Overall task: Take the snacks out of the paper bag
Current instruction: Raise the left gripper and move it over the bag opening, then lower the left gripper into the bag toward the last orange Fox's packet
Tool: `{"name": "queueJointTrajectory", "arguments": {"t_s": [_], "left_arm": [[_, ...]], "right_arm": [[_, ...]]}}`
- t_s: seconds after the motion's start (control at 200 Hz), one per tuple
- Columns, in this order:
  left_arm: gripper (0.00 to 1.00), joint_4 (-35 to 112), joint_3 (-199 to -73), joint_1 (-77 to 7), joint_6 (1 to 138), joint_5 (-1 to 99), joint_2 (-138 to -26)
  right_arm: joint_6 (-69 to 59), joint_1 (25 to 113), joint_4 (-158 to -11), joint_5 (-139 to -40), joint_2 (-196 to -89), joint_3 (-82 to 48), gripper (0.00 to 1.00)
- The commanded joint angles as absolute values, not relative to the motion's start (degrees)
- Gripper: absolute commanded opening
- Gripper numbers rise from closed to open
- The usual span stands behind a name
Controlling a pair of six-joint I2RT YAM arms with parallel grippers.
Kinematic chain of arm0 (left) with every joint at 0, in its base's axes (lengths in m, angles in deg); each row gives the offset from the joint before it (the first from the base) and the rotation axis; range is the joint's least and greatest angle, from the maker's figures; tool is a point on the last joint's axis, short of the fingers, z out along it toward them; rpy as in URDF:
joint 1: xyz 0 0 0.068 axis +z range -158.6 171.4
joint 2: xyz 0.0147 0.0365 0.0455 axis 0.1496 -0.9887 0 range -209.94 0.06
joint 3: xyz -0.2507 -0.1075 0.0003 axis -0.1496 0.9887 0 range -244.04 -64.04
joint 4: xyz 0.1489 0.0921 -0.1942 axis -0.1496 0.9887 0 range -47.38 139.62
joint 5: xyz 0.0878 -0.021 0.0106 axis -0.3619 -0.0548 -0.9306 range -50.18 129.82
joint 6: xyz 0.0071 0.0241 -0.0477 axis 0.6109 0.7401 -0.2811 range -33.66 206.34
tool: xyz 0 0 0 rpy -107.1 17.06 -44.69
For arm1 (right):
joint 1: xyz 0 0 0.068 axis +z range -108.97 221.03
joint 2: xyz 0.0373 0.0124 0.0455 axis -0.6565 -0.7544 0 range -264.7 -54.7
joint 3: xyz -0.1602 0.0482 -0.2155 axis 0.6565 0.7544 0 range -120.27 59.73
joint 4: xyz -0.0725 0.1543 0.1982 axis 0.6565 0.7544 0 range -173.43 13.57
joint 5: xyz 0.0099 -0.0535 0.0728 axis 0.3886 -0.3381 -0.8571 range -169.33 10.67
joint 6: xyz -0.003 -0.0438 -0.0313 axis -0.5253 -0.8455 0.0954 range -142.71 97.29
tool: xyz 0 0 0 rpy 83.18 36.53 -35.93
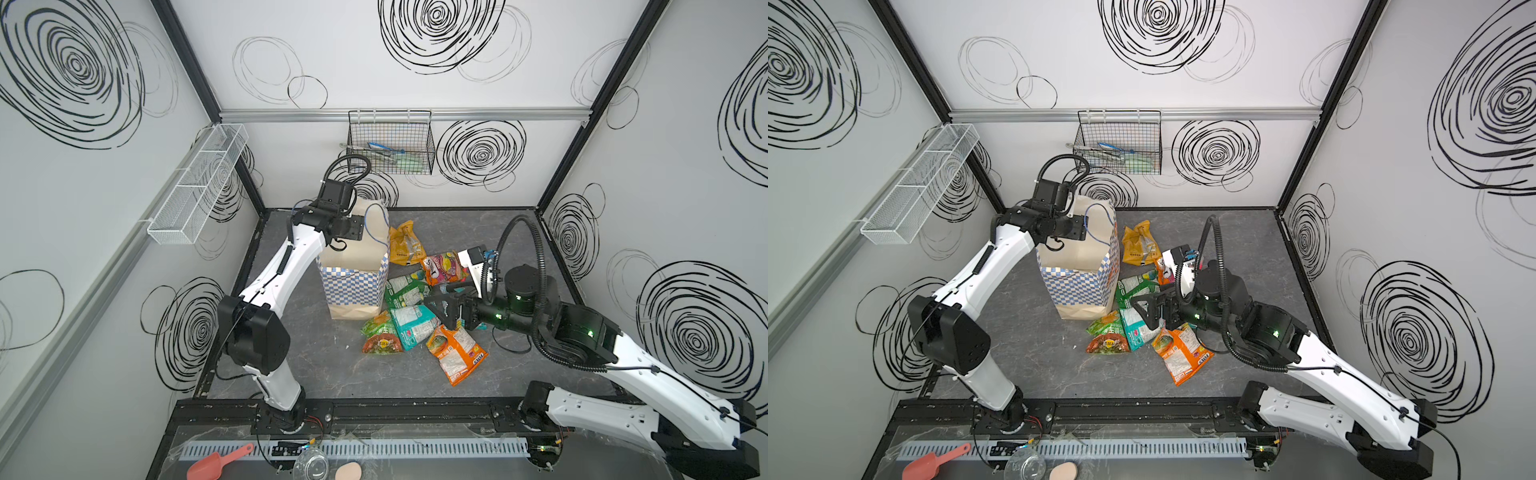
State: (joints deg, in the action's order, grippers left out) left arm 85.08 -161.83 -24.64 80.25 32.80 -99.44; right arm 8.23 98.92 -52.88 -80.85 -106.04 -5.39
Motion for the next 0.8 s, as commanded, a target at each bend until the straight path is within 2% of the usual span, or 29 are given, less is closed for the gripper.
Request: {"name": "queueJointTrajectory", "arguments": {"t_s": [0.0,0.07,0.175,0.49,0.795], "left_arm": [[0.61,83.1,-161.9,-23.2,80.6,36.1,-101.4],[0.56,83.0,-161.4,-23.1,80.5,37.2,-102.2],[0.54,82.7,-160.1,-23.2,80.1,38.8,-103.2],[0.56,79.8,-151.5,-23.3,78.6,41.1,-104.8],[0.58,81.0,-150.9,-23.3,79.4,41.4,-110.2]], "right_arm": [[9.1,99.4,-53.0,-79.1,-104.9,-5.0,0.97],[9.1,99.4,-53.1,-78.9,-104.7,-4.8,0.97],[9.1,99.4,-53.3,-78.9,-104.8,-4.7,0.97],[9.5,99.7,-53.5,-79.0,-104.6,-4.0,0.97],[9.6,99.7,-54.0,-78.9,-104.5,-3.4,0.97]]}}
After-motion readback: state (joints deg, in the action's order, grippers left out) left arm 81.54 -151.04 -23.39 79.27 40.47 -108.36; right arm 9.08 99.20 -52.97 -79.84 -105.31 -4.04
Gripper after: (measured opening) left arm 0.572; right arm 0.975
